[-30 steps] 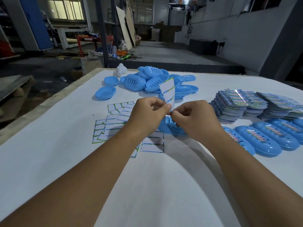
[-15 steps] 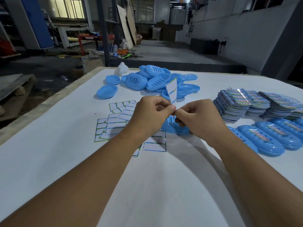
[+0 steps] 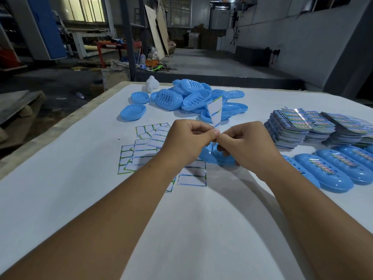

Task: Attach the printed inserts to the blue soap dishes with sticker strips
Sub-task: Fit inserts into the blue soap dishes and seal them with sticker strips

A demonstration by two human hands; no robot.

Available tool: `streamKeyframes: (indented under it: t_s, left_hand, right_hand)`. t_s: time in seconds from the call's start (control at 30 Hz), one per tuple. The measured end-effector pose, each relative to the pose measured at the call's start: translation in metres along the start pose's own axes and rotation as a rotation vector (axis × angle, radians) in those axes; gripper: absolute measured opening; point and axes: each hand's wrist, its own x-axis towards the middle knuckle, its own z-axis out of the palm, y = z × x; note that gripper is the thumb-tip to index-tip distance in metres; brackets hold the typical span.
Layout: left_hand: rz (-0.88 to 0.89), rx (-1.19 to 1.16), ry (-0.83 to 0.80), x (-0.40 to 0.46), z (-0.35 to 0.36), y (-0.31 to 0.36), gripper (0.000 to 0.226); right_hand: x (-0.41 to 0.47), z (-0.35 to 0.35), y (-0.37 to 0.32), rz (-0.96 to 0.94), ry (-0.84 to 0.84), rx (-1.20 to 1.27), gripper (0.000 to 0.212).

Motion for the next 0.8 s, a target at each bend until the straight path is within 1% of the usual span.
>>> streamKeyframes:
  t_s: [0.13,0.37,0.53,0.8]
  left_hand:
    - [-0.001,0.006,0.003,0.0007,-0.0004,-0.001,0.007]
    - [-0.005,0.0,-0.009,-0.0002,-0.0004,-0.0008,0.011]
    - [-0.005,-0.014,-0.022,-0.0005,0.0016,-0.0003,0.012]
    - [-0.022,-0.04,-0.025,-0.0007,0.0024,0.0011,0.007]
  right_hand:
    - [0.0005,-0.001,-0.0008,0.028,-0.026,0.063,0.027]
    - [-0.0012,-0.0008,-0.0028,0.055,-0.026,0.083,0.029]
    - [-0.0007,-0.0017,-0.0028,0.093,-0.03,0.122,0.026]
    - [0.0006,-0.0031,-0.0025,0.137,-0.045,0.153,0.026]
